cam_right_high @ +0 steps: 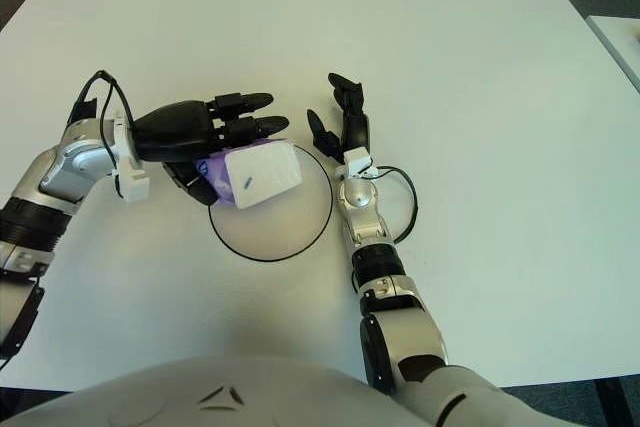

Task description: Put the tissue paper into the plate.

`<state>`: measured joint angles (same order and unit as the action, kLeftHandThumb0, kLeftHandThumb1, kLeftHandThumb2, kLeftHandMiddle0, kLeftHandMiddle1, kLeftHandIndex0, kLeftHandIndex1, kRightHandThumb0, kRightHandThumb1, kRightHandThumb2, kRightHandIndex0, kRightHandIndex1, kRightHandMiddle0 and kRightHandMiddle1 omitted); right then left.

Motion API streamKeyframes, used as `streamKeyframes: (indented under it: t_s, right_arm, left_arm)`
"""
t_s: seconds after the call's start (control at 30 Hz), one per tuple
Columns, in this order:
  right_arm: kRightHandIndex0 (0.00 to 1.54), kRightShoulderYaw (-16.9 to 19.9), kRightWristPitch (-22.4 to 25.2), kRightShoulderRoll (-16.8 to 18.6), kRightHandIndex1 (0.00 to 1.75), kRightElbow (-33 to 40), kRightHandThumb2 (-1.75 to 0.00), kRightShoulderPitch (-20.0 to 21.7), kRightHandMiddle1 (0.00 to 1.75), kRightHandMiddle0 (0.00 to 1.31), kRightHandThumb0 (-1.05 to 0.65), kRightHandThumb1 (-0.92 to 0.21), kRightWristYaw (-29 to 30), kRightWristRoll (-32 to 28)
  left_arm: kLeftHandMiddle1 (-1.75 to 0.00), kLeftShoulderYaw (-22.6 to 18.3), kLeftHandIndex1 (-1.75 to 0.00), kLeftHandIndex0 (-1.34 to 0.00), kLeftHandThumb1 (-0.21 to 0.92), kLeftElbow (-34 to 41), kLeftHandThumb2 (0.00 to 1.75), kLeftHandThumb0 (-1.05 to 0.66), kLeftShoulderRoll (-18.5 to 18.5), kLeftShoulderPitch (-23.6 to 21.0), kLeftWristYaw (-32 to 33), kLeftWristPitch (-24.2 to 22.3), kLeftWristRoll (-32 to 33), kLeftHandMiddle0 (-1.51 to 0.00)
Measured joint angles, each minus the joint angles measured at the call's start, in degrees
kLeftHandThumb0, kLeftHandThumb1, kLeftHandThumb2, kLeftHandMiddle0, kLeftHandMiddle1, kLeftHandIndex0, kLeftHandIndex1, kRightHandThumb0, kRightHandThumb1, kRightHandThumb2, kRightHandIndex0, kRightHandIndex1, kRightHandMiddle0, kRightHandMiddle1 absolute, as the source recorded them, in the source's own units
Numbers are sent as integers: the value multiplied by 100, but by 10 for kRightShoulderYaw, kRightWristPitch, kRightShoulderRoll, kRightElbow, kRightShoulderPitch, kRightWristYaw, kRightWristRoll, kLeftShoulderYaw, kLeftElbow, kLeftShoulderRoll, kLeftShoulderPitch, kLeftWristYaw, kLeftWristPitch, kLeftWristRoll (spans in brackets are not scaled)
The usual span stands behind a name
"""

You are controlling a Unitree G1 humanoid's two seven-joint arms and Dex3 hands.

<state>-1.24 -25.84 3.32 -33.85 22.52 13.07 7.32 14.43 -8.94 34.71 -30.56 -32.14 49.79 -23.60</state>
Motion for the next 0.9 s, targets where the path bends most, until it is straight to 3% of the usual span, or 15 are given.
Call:
streamKeyframes:
  t_s: [0.47,0.9]
  right_arm:
    - [13,-3,7,8,59,20,-48,-13,76,0,-61,-92,1,0]
    - [14,-3,17,11,56,23,-52,-14,78,0,-64,-92,6,1]
  left_arm:
    - [0,90,0,0,92,-8,94,-105,16,-128,-221,-113,84,0]
    - [0,123,0,0,92,25,83,-105,16,-145,-310,-173,96,0]
